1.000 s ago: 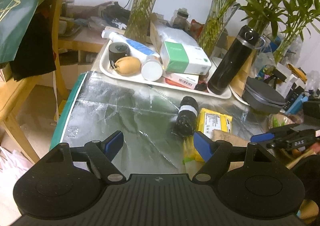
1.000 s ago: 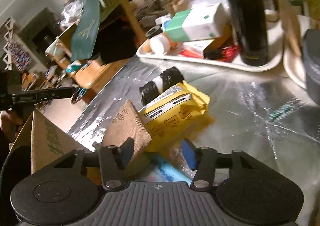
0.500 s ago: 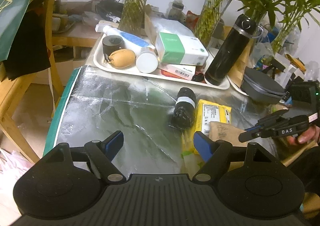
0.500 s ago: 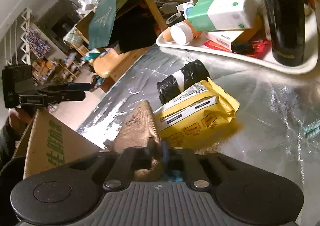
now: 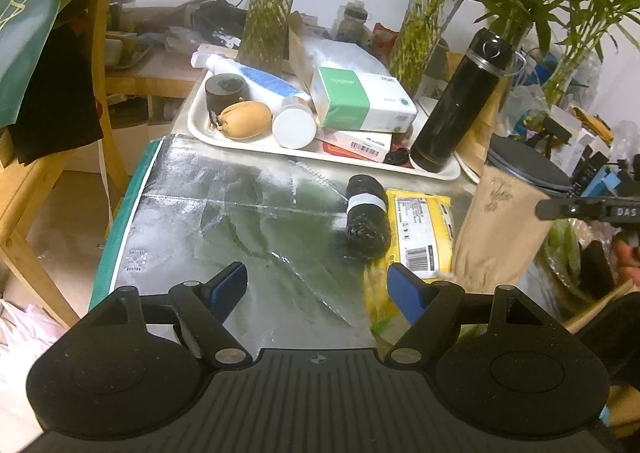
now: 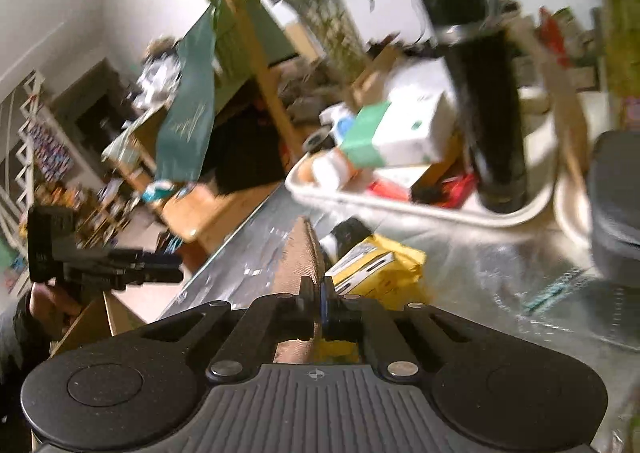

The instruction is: Organize soft objects

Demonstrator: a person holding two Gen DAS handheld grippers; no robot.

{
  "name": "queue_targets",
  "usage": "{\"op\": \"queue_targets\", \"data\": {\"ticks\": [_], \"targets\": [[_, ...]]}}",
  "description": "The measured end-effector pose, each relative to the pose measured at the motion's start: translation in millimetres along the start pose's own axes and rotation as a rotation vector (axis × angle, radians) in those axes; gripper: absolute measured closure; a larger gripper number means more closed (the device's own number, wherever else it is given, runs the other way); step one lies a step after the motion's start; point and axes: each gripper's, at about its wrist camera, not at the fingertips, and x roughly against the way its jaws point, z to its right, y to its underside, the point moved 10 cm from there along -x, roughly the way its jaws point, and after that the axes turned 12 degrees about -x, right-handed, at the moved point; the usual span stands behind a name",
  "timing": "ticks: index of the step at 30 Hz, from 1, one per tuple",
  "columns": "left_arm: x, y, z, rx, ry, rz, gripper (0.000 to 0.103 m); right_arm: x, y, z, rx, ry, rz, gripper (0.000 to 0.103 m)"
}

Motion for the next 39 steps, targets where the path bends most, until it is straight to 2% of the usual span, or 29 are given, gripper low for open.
{"op": "queue_targets", "data": {"ticks": [7,13,16,20,22,26,29,30,31,33,36,39], "targets": [[1,-2,4,-0.022,-0.014,0.012,0.026,29,-8,22,-0.104,0.128,0.099,0.098],[1,-3,6,-0.034,-0.024,0.014,0.026,61,-11,62,-0.324,0.247,0.217,0.098],[1,-3,6,-0.032,-0.029,0.015,0.026,69,-2,77,-0.424,0.257,0.233,0.098],[1,-3,7,-0.032,-0.032,0.014,0.026,72,11,102,-0.567,0.317,0.228,0.098],[0,-3,8,-0.039,-0.036,0.013,0.026,72,21,112,-0.589,0.398,0.206,0.098],[-1,-3,10,-0.049,-0.044,0.011,0.026,58,44,121,-0.638,0.446,0.078,0.097],[-2,-4,11,-0.048,-0.042,0.010,0.026,43,59,109,-0.556,0.464,-0.034,0.090],[-2,-4,11,-0.048,-0.041,0.012,0.026,41,62,103,-0.513,0.469,-0.053,0.076],[-1,-4,12,-0.049,-0.041,0.013,0.026,40,62,98,-0.470,0.482,-0.056,0.053],[-1,-4,12,-0.054,-0.041,0.013,0.026,42,57,87,-0.343,0.525,-0.030,0.029],[-1,-3,12,-0.057,-0.042,0.011,0.026,37,51,76,-0.173,0.553,-0.020,0.027],[-1,-3,10,-0.052,-0.049,0.010,0.026,24,50,68,-0.038,0.504,-0.046,0.027]]}}
